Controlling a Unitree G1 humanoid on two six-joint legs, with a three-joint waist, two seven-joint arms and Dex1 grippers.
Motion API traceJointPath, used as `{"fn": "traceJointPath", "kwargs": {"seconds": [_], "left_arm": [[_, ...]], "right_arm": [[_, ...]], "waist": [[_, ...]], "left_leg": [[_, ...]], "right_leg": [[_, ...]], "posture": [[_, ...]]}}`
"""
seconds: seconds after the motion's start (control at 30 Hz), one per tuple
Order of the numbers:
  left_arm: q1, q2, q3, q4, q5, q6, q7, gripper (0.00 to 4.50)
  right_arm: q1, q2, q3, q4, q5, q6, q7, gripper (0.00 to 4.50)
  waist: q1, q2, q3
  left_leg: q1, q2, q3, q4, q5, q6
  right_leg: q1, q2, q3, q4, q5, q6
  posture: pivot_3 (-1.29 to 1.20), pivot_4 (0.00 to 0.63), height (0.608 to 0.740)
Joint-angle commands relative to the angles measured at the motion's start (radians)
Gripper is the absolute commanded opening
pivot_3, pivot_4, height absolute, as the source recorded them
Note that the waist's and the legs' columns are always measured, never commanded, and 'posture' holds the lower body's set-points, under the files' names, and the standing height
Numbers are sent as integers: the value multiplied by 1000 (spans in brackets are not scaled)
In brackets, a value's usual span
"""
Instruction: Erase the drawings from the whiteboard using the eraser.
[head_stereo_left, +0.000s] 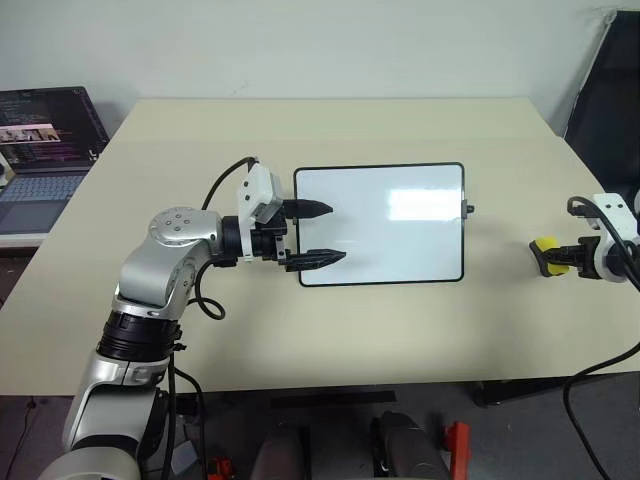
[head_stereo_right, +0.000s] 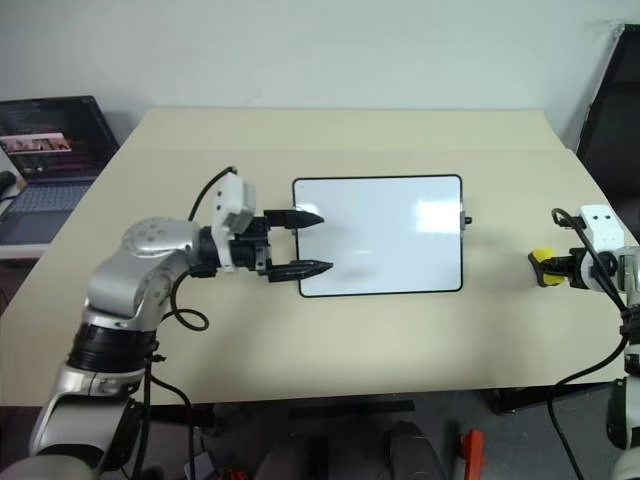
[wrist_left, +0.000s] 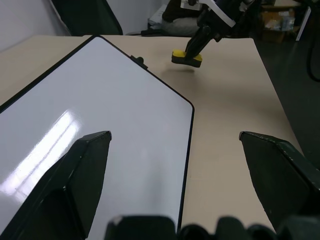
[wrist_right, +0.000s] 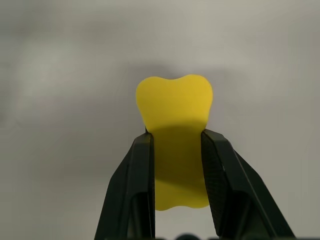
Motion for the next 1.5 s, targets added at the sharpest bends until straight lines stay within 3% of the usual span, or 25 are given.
{"fn": "traceJointPath", "kwargs": {"seconds": [0.03,0.07,0.1,0.13,0.4,0.57,0.73,0.93,1.1,1.5], "left_arm": [[1,16,26,-42,-13,0,3,4500],[4,19,25,-45,-11,1,5,4500],[6,21,25,-47,-11,1,6,4500],[7,22,24,-47,-10,1,7,4500],[18,42,68,-33,-2,-13,44,4500],[27,21,195,55,53,-113,233,4500],[42,-49,238,196,217,-224,548,4500],[50,-227,246,302,310,-368,835,4500],[92,-350,232,355,357,-467,961,4500],[142,-428,205,516,423,-622,1081,4500]], "right_arm": [[-47,-3,-21,66,4,6,-52,967],[-55,-3,-13,87,0,0,-60,967],[-59,-4,-4,103,-4,-7,-65,1681],[-63,-5,4,114,-6,-12,-67,1837],[-102,-24,4,62,19,1,-70,4480],[-129,56,-172,-115,109,-89,-176,4480],[49,214,-233,-203,115,-358,-270,4480],[176,342,-268,-201,142,-618,-311,4480],[244,402,-237,-190,146,-744,-333,4480],[263,476,-185,-106,141,-886,-368,4480]], "waist": [[0,0,0],[1,0,0],[1,0,0],[1,0,0],[-3,0,0],[-10,6,3],[6,0,0],[32,0,0],[29,0,0],[19,0,0]], "left_leg": [[0,0,0,0,0,0],[0,0,0,0,0,0],[0,0,0,0,0,0],[0,0,0,0,0,0],[0,0,0,0,0,0],[0,1,0,0,0,0],[1,2,-3,0,0,0],[-3,-2,0,2,0,0],[-2,-2,0,2,0,0],[1,-2,0,2,1,-1]], "right_leg": [[0,0,0,0,0,0],[0,0,0,0,0,0],[0,0,0,0,0,0],[0,0,0,0,0,0],[0,0,0,0,0,0],[-1,1,0,1,0,0],[2,1,-3,0,0,0],[0,-5,0,-2,3,4],[2,-4,-1,-3,3,5],[2,-2,0,1,4,4]], "posture": [[0,150,740],[0,150,740],[0,150,740],[0,150,740],[0,150,740],[0,150,740],[0,150,740],[0,150,740],[0,150,740],[0,150,740]]}}
